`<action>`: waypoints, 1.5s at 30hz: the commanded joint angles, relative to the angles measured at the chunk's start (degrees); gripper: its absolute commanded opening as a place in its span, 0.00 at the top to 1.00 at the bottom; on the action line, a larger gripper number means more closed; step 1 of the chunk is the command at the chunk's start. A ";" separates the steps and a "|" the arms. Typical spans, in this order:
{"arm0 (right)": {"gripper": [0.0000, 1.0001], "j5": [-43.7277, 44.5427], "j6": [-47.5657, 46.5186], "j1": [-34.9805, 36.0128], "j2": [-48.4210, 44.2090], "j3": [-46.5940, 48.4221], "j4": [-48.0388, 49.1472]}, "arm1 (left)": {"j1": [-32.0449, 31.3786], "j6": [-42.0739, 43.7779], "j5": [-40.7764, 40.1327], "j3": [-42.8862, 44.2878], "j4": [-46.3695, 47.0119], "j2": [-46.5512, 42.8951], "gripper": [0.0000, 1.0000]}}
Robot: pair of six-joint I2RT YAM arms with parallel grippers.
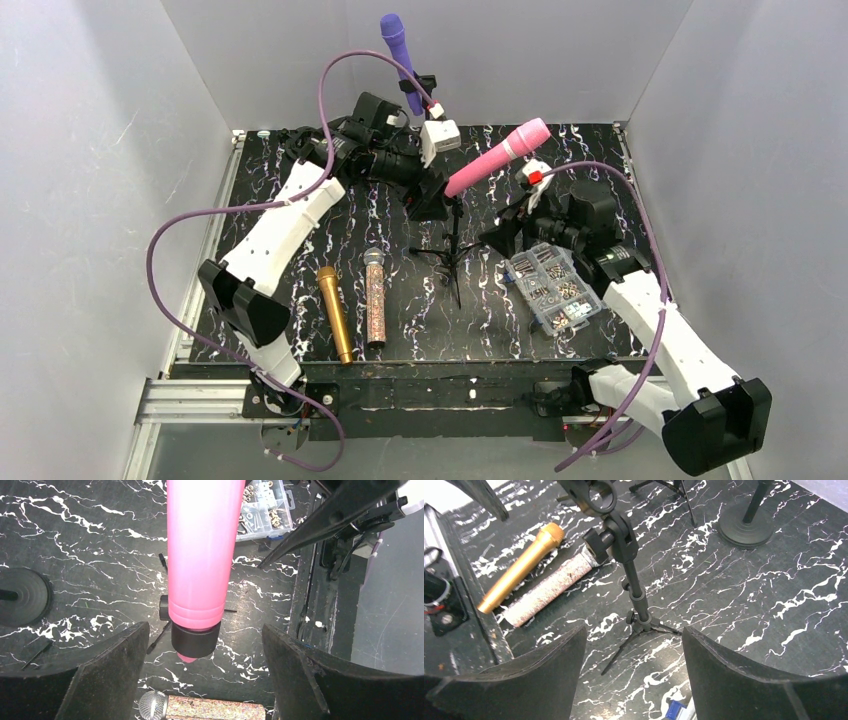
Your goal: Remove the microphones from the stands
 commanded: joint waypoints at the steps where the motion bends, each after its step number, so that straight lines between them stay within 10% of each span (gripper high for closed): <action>1: 0.22 -5.66 10.06 -3.41 -0.88 1.58 5.61 | -0.45 2.04 2.64 1.60 -0.72 0.74 0.20; 13: 0.23 -17.79 33.78 -7.19 2.38 -1.68 32.12 | -0.94 0.40 0.81 0.93 1.71 1.93 0.51; 28: 0.23 -12.66 52.71 -10.47 5.75 -5.23 58.09 | -2.53 -5.15 -2.04 -0.22 3.18 1.16 1.00; 45: 0.28 -8.39 61.11 -10.44 14.08 0.32 65.95 | -7.16 -12.04 -11.13 -7.58 2.91 -3.07 1.00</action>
